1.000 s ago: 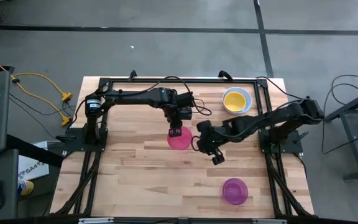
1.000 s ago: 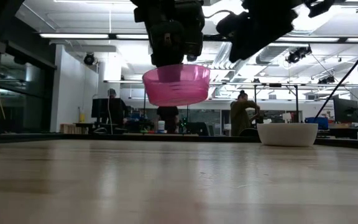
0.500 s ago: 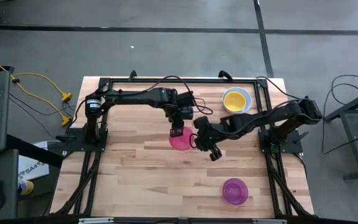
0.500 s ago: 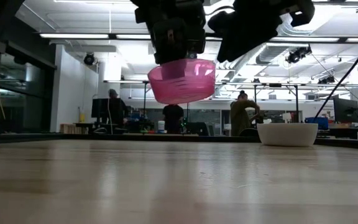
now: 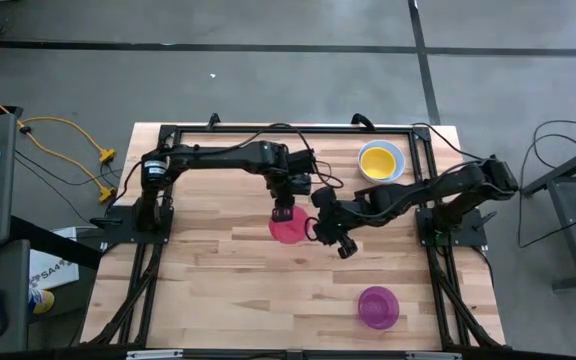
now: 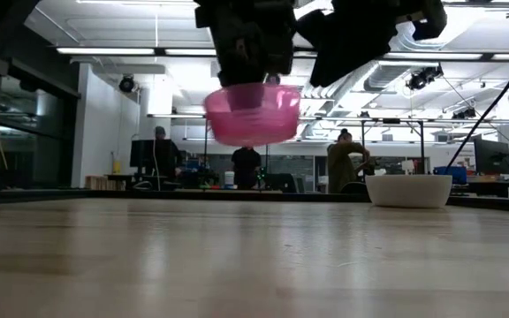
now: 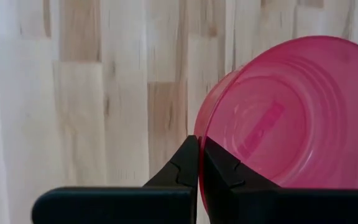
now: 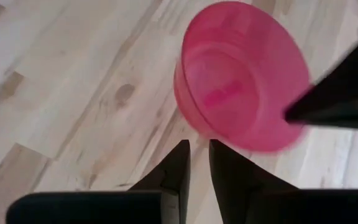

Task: Nest bowls inside each other
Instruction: Stack the pink bowl on top of the yellow bowl

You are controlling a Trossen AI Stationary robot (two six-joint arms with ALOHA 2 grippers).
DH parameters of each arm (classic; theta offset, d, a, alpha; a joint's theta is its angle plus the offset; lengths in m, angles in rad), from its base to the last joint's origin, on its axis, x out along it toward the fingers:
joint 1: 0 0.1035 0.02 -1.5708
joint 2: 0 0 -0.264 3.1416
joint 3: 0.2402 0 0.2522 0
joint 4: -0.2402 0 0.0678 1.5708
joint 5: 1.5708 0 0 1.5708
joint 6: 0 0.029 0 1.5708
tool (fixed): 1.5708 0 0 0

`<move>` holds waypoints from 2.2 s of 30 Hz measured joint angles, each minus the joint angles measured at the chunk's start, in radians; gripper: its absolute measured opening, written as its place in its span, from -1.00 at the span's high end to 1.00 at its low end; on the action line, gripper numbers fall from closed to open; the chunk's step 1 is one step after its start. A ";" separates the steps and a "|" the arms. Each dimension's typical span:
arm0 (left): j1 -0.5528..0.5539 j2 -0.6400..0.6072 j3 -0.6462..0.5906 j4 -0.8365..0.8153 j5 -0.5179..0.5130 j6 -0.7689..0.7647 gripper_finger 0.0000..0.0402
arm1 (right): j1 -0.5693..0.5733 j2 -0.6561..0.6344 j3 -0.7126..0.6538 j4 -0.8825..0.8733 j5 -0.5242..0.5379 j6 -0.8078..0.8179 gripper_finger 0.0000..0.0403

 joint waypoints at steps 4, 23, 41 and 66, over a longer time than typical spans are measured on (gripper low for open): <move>0.000 0.024 0.000 0.002 0.002 -0.004 1.00 | 0.013 -0.001 0.019 -0.017 0.011 0.004 0.66; -0.021 0.023 0.070 0.011 0.021 0.009 1.00 | 0.012 -0.001 0.020 0.017 -0.041 -0.002 0.53; -0.028 0.023 0.073 0.002 0.032 0.086 1.00 | 0.010 0.022 0.021 0.066 -0.116 -0.038 0.53; -0.045 0.023 0.073 0.019 0.060 0.095 1.00 | 0.011 0.022 0.021 0.106 -0.167 -0.094 0.53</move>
